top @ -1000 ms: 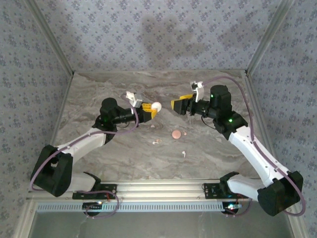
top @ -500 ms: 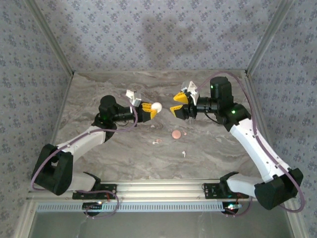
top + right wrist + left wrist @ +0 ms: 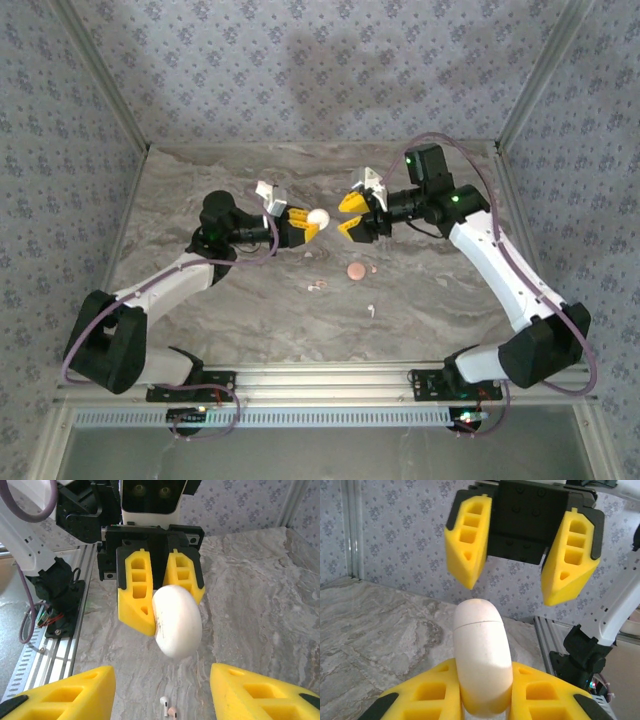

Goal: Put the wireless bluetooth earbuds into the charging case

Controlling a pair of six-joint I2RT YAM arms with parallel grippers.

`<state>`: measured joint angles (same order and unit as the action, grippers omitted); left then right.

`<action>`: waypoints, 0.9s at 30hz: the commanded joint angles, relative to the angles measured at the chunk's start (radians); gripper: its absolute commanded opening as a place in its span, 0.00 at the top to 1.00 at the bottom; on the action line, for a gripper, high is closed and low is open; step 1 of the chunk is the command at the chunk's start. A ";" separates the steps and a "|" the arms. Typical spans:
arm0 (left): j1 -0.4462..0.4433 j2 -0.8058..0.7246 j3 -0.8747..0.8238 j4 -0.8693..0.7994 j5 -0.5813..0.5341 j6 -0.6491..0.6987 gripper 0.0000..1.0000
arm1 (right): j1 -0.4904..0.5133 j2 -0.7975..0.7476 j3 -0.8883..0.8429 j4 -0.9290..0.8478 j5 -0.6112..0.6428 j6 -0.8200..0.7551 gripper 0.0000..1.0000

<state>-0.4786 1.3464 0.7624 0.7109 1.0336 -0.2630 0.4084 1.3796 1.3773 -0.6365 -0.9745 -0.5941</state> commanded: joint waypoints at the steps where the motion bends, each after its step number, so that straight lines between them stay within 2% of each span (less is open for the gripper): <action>1: -0.014 -0.002 0.039 0.042 0.044 -0.003 0.82 | 0.014 0.033 0.061 -0.051 -0.062 -0.036 0.46; 8: -0.028 0.003 0.046 0.042 0.054 -0.007 0.82 | 0.045 0.087 0.113 -0.136 -0.122 -0.104 0.48; 11: -0.029 0.005 0.048 0.042 0.055 -0.009 0.82 | 0.047 0.100 0.124 -0.148 -0.158 -0.110 0.53; 20: -0.037 0.001 0.052 0.048 0.060 -0.015 0.82 | 0.062 0.130 0.136 -0.174 -0.148 -0.133 0.58; 27: -0.038 -0.004 0.055 0.050 0.056 -0.018 0.82 | 0.068 0.152 0.170 -0.238 -0.146 -0.173 0.73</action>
<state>-0.5156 1.3468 0.7719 0.7185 1.1007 -0.2745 0.4599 1.5208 1.5097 -0.7971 -1.0851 -0.7322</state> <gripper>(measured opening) 0.199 0.285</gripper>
